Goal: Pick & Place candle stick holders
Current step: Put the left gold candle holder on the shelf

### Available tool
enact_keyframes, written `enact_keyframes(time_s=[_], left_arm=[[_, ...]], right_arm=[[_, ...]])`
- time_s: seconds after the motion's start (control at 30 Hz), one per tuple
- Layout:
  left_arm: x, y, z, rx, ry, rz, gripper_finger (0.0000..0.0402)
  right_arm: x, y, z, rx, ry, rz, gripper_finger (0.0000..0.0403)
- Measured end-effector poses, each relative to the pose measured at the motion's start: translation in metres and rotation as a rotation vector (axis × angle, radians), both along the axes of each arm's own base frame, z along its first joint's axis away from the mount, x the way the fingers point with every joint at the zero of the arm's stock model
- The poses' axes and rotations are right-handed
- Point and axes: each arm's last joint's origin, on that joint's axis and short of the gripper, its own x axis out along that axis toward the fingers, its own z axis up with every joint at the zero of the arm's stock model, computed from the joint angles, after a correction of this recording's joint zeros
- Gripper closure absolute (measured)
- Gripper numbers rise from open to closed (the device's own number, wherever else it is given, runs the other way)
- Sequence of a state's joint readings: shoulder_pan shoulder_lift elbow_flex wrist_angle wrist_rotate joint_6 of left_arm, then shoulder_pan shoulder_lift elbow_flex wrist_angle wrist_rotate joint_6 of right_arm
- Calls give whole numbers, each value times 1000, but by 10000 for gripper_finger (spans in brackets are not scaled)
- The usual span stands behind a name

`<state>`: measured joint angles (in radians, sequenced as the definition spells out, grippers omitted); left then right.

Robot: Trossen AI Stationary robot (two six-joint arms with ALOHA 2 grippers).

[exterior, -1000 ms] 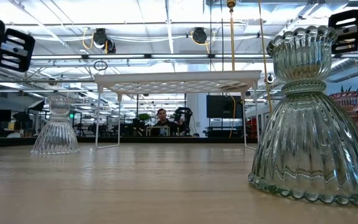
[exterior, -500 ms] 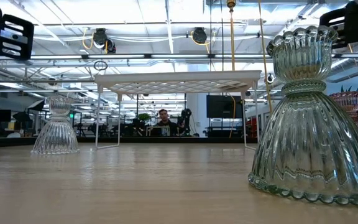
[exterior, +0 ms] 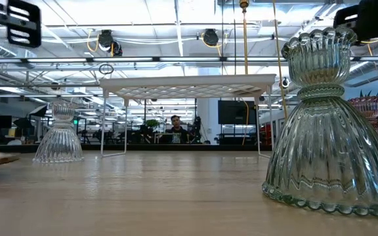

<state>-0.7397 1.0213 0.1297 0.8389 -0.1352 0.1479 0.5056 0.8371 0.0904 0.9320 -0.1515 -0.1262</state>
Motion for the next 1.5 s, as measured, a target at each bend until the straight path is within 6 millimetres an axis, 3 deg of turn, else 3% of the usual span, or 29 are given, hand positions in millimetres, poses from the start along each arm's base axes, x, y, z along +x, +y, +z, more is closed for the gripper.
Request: enact_keyframes(time_s=[0.13, 0.23, 0.43, 0.53, 0.7, 0.9, 1.03, 1.37, 1.5], left_arm=[[8, -3, 18, -47, -29, 90, 375], [19, -9, 35, -13, -12, 98, 386], [44, -9, 87, 33, -10, 277, 375], [58, 2, 107, 34, -52, 356, 381], [81, 31, 133, -150, -85, 520, 384], [113, 51, 132, -173, -51, 487, 384], [133, 56, 127, -171, -64, 508, 386], [181, 57, 127, -122, -77, 495, 386], [198, 57, 125, -111, -70, 494, 380]], right_arm=[[2, -4, 5, -66, -105, -147, 193], [3, -9, 14, -11, -186, -253, 193], [9, -18, 28, 84, -265, -326, 193], [26, -17, 43, 111, -242, -396, 193], [75, -8, 65, 13, -125, -439, 193], [130, -4, 80, 50, 15, -573, 193], [150, -5, 75, 58, 65, -587, 193], [164, -20, 61, 129, 122, -641, 193], [165, -22, 61, 130, 130, -587, 193]])
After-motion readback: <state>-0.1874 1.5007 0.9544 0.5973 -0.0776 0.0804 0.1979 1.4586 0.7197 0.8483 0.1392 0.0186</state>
